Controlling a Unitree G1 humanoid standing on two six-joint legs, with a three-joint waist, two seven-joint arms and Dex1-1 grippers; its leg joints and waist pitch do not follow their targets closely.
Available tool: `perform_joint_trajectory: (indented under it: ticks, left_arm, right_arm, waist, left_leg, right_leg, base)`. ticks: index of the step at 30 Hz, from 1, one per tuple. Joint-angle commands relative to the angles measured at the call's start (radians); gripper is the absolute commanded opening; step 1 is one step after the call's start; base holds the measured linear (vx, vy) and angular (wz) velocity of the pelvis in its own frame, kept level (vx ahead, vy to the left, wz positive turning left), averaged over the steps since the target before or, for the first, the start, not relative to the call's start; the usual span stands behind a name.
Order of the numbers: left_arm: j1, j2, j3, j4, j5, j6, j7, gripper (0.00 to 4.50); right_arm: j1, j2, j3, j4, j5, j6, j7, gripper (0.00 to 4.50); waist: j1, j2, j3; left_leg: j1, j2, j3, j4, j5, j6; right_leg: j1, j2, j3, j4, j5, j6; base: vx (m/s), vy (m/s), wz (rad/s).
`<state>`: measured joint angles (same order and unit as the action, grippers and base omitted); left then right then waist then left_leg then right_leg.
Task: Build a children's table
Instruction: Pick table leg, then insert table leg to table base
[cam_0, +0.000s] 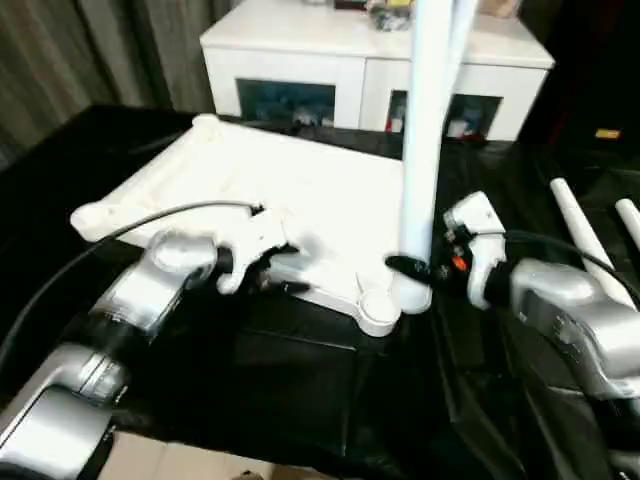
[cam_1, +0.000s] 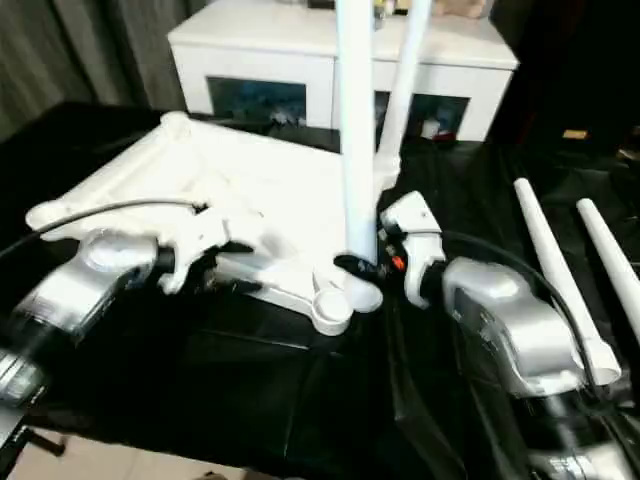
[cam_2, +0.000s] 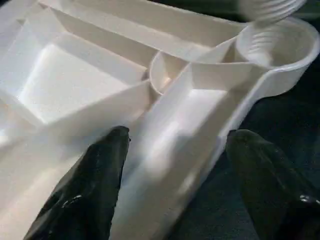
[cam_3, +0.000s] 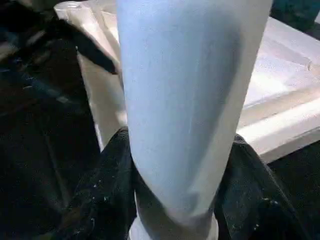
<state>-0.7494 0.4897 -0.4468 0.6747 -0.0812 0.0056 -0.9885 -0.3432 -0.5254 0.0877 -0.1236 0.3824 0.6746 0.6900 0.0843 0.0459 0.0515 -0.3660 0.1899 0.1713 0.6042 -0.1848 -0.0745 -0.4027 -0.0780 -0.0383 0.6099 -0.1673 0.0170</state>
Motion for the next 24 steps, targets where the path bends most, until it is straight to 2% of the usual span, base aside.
perform_joint_trajectory:
  ticks: [1, 2, 3, 4, 5, 6, 7, 10, 11, 12, 14, 15, 17, 22, 23, 24]
  left_arm:
    - [-0.034, -0.016, -0.032, 0.111, 0.061, -0.079, 0.010, 3.53]
    - [-0.061, -0.030, -0.047, 0.178, 0.090, -0.114, 0.006, 3.53]
    - [-0.066, -0.033, -0.050, 0.193, 0.095, -0.121, 0.002, 3.53]
    - [-0.076, -0.039, -0.056, 0.218, 0.104, -0.133, -0.006, 3.53]
    - [-0.088, -0.047, -0.060, 0.253, 0.115, -0.151, -0.016, 3.53]
    - [-0.099, -0.055, -0.066, 0.285, 0.122, -0.144, -0.054, 3.53]
    - [-0.107, -0.060, -0.067, 0.311, 0.128, -0.148, -0.077, 3.53]
    - [-0.131, -0.072, -0.077, 0.373, 0.160, -0.170, -0.075, 3.53]
    - [-0.143, -0.077, -0.083, 0.402, 0.179, -0.184, -0.054, 3.24]
    - [-0.145, -0.078, -0.084, 0.407, 0.182, -0.184, -0.051, 3.17]
    - [-0.161, -0.092, -0.080, 0.455, 0.199, -0.204, -0.022, 3.17]
    - [-0.168, -0.102, -0.071, 0.482, 0.203, -0.217, -0.006, 3.10]
    - [-0.177, -0.121, -0.039, 0.523, 0.192, -0.213, 0.008, 2.80]
    - [-0.181, -0.123, -0.038, 0.549, 0.207, -0.201, -0.014, 2.64]
    - [-0.183, -0.125, -0.032, 0.565, 0.213, -0.204, -0.028, 2.35]
    - [-0.183, -0.126, -0.032, 0.565, 0.213, -0.204, -0.029, 2.31]
  right_arm:
    - [0.018, -0.017, -0.001, -0.045, 0.002, 0.008, 0.012, 1.84]
    - [0.035, -0.027, -0.011, -0.067, 0.007, 0.010, 0.018, 1.84]
    - [0.038, -0.029, -0.014, -0.074, 0.009, 0.012, 0.019, 1.84]
    - [0.044, -0.033, -0.019, -0.084, 0.012, 0.015, 0.021, 1.84]
    - [0.051, -0.039, -0.025, -0.097, 0.017, 0.018, 0.021, 1.84]
    - [0.057, -0.042, -0.041, -0.112, 0.024, 0.025, 0.012, 1.84]
    - [0.060, -0.044, -0.054, -0.119, 0.028, 0.029, 0.006, 1.84]
    - [0.069, -0.054, -0.078, -0.130, 0.035, 0.034, 0.001, 1.84]
    - [0.072, -0.057, -0.084, -0.135, 0.037, 0.036, 0.001, 1.84]
    - [0.073, -0.057, -0.085, -0.136, 0.037, 0.036, 0.001, 1.84]
    - [0.079, -0.058, -0.092, -0.149, 0.043, 0.042, -0.001, 1.84]
    - [0.083, -0.060, -0.094, -0.158, 0.047, 0.045, -0.004, 1.84]
    - [0.087, -0.060, -0.095, -0.166, 0.051, 0.049, -0.004, 1.84]
    - [0.082, -0.058, -0.092, -0.162, 0.047, 0.048, 0.001, 1.84]
    - [0.080, -0.055, -0.092, -0.161, 0.045, 0.047, 0.005, 1.84]
    - [0.080, -0.055, -0.091, -0.161, 0.045, 0.047, 0.005, 1.84]
  waist:
    - [-0.004, -0.004, -0.070]
    - [-0.007, 0.014, -0.070]
    - [-0.008, 0.008, -0.072]
    - [-0.008, 0.008, -0.072]
    - [-0.014, 0.012, -0.071]
    - [-0.018, 0.026, -0.073]
    - [-0.021, 0.033, -0.072]
    - [-0.031, 0.026, -0.074]
    - [-0.032, 0.032, -0.073]
    - [-0.034, 0.035, -0.075]
    - [-0.035, 0.034, -0.074]
    - [-0.036, 0.038, -0.075]
    - [-0.038, 0.038, -0.075]
    - [-0.042, 0.038, -0.073]
    - [-0.043, 0.038, -0.074]
    - [-0.043, 0.038, -0.074]
  left_leg:
    - [0.015, 0.015, -0.005, -0.071, -0.269, -0.039]
    - [0.013, 0.015, -0.005, -0.070, -0.261, -0.037]
    - [0.013, 0.016, -0.006, -0.069, -0.254, -0.034]
    - [0.013, 0.016, -0.006, -0.069, -0.254, -0.034]
    - [0.009, 0.013, -0.007, -0.068, -0.246, -0.030]
    - [0.010, 0.015, -0.008, -0.068, -0.246, -0.029]
    - [0.010, 0.015, -0.009, -0.069, -0.251, -0.029]
    - [0.008, 0.014, -0.008, -0.066, -0.248, -0.015]
    - [0.006, 0.013, -0.008, -0.065, -0.242, -0.006]
    - [0.007, 0.013, -0.008, -0.063, -0.236, -0.003]
    - [0.005, 0.012, -0.008, -0.063, -0.226, 0.004]
    - [0.006, 0.012, -0.008, -0.061, -0.222, 0.008]
    - [0.005, 0.011, -0.008, -0.061, -0.224, 0.013]
    - [0.004, 0.012, -0.008, -0.062, -0.228, 0.021]
    - [0.006, 0.013, -0.008, -0.063, -0.231, 0.022]
    - [0.005, 0.013, -0.008, -0.063, -0.230, 0.023]
  right_leg:
    - [0.056, -0.047, 0.033, -0.072, -0.238, -0.202]
    - [0.055, -0.046, 0.034, -0.079, -0.248, -0.195]
    - [0.057, -0.045, 0.034, -0.077, -0.235, -0.195]
    - [0.057, -0.045, 0.034, -0.077, -0.235, -0.195]
    - [0.059, -0.044, 0.032, -0.079, -0.234, -0.199]
    - [0.058, -0.046, 0.032, -0.077, -0.233, -0.210]
    - [0.058, -0.045, 0.031, -0.078, -0.232, -0.216]
    - [0.061, -0.043, 0.030, -0.077, -0.214, -0.237]
    - [0.062, -0.044, 0.030, -0.079, -0.216, -0.238]
    - [0.063, -0.045, 0.030, -0.078, -0.212, -0.242]
    - [0.065, -0.045, 0.028, -0.079, -0.216, -0.245]
    - [0.064, -0.044, 0.028, -0.079, -0.220, -0.246]
    - [0.065, -0.043, 0.027, -0.082, -0.227, -0.246]
    - [0.062, -0.045, 0.027, -0.084, -0.254, -0.245]
    - [0.061, -0.045, 0.027, -0.085, -0.262, -0.243]
    - [0.061, -0.045, 0.027, -0.086, -0.261, -0.244]
  base:
    - [0.000, 0.000, 0.00]
    - [0.000, 0.000, 0.00]
    - [0.000, 0.000, 0.00]
    - [0.000, 0.000, 0.00]
    - [0.000, 0.000, 0.00]
    - [0.000, 0.000, 0.00]
    - [0.000, 0.000, 0.00]
    - [0.000, 0.000, 0.00]
    - [0.000, 0.000, 0.00]
    - [0.000, 0.000, 0.00]
    - [0.000, 0.000, 0.00]
    - [0.000, 0.000, 0.00]
    - [0.000, 0.000, 0.00]
    - [0.000, 0.000, 0.00]
    - [0.000, 0.000, 0.00]
    - [0.000, 0.000, 0.00]
